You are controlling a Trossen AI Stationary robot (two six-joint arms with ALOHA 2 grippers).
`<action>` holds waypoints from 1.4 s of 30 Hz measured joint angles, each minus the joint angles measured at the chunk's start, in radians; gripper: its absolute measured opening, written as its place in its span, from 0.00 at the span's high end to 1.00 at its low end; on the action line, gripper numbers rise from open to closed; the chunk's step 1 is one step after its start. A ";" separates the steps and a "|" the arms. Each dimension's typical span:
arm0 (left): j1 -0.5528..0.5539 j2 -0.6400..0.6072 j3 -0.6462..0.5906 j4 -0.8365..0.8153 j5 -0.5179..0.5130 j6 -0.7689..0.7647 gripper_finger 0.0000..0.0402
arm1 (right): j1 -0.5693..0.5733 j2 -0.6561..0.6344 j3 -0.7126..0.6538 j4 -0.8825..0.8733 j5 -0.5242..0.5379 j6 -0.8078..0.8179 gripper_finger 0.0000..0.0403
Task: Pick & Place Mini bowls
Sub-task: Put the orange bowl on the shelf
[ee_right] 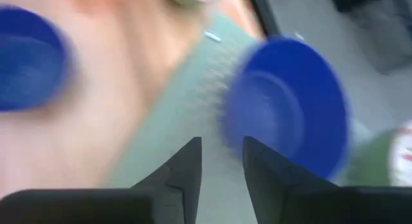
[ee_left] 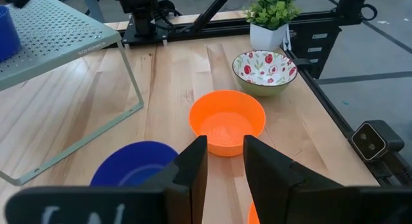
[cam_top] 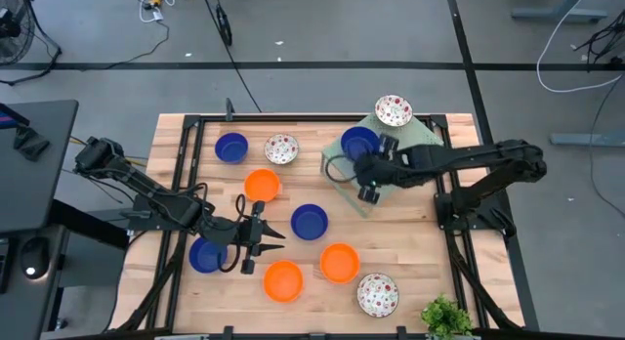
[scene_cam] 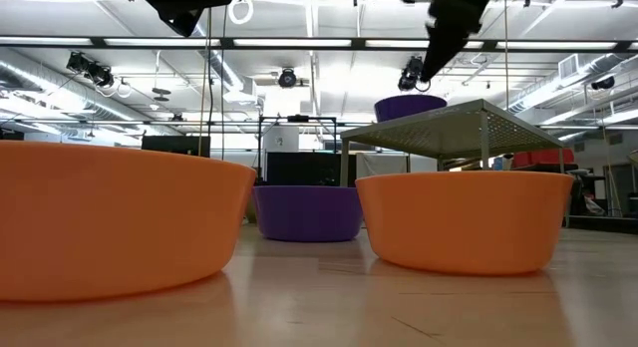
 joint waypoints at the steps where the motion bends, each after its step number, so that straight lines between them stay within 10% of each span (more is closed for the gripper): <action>1: 0.000 0.000 0.000 0.000 0.000 0.000 0.74 | 0.033 -0.005 0.000 0.018 -0.022 0.013 0.73; 13: -0.002 0.000 0.000 -0.008 0.001 -0.008 0.74 | 0.558 0.075 -0.088 0.604 -0.013 0.087 0.89; 21: -0.001 0.000 0.000 -0.021 0.003 -0.029 0.74 | 0.679 0.229 -0.242 1.122 -0.079 -0.007 0.96; 42: 0.000 0.000 0.000 -0.013 0.000 -0.024 0.74 | 0.551 0.471 -0.035 0.623 -0.211 0.255 0.53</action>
